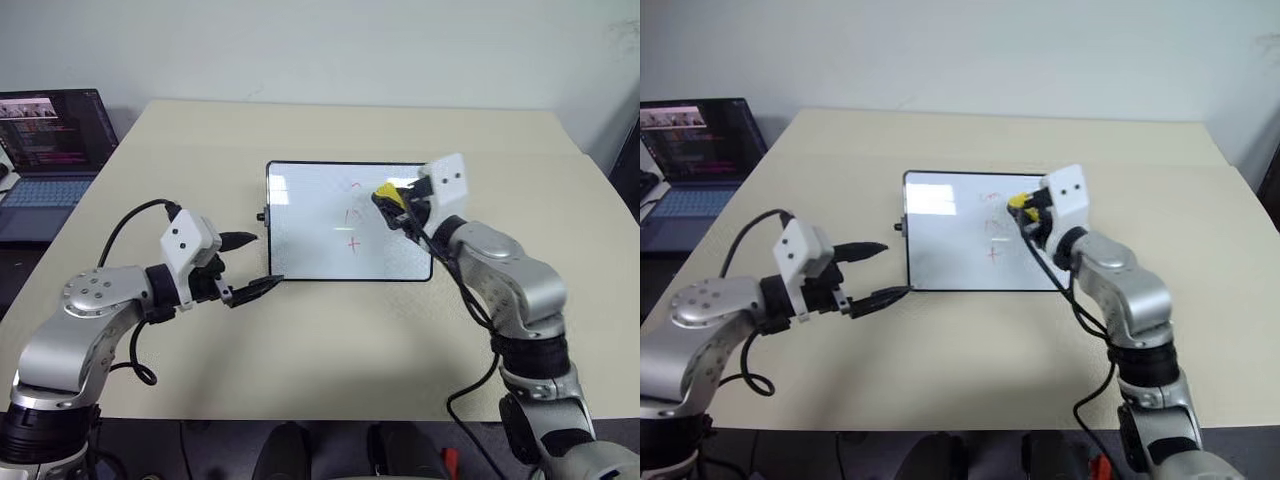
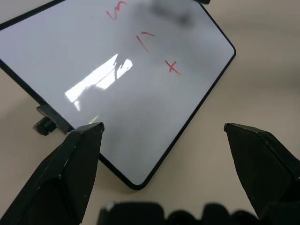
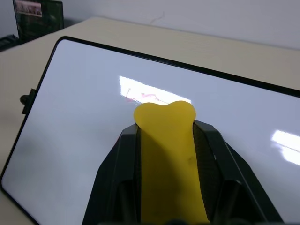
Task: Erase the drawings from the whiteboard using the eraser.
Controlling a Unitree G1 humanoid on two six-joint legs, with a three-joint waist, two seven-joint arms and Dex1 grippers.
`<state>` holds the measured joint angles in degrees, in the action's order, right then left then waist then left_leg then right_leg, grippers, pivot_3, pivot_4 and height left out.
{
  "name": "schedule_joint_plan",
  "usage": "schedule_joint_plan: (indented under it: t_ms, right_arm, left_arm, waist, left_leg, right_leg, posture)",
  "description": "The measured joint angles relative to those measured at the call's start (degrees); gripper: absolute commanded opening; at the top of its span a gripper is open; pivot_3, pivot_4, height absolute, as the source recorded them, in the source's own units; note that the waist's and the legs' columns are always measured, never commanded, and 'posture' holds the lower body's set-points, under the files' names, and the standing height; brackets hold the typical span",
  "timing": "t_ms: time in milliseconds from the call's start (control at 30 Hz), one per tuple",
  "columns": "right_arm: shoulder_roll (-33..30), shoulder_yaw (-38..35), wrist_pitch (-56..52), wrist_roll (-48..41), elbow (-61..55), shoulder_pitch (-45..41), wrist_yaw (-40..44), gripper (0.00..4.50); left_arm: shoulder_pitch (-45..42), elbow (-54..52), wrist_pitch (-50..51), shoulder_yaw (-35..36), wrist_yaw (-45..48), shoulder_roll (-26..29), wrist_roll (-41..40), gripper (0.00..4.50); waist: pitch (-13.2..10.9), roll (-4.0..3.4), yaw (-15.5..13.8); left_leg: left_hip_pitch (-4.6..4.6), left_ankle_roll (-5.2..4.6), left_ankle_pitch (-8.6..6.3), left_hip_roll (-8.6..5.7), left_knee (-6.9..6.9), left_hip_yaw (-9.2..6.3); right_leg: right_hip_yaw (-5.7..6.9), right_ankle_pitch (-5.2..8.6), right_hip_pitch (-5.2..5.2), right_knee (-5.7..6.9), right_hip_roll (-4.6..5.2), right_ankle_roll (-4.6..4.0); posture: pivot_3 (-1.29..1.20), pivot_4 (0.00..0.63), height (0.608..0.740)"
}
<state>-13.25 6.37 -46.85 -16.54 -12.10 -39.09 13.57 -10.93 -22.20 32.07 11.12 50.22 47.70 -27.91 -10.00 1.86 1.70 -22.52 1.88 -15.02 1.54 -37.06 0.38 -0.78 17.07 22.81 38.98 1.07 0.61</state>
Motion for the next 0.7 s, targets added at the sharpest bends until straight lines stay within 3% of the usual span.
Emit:
schedule_joint_plan:
  t_ms: [200, 700]
  right_arm:
    - [2.94, 5.02, 7.58, 5.88, 7.65, -4.83, 0.03, 1.19]
    - [6.62, 6.61, 14.62, 13.16, 19.77, -8.7, 1.28, 1.19]
  left_arm:
    - [-0.85, 1.01, -0.13, 0.94, -0.37, 0.34, 0.12, 4.5]
    - [-4.28, 4.3, -2.0, 0.31, 0.49, 0.23, 0.4, 4.5]
  waist:
    - [0.02, 0.02, -0.02]
    - [0.02, 0.02, 0.22]
  left_leg:
    - [-0.39, 0.01, 0.02, 0.06, 0.01, -0.07]
    - [-0.38, 0.01, 0.02, 0.08, 0.01, -0.03]
  right_leg:
    - [0.11, -0.01, 0.44, 0.09, -0.03, -0.02]
    - [0.07, -0.02, 0.46, 0.12, -0.03, -0.03]
  posture:
    - [0.0, 0.15, 0.74]
    - [0.0, 0.15, 0.74]
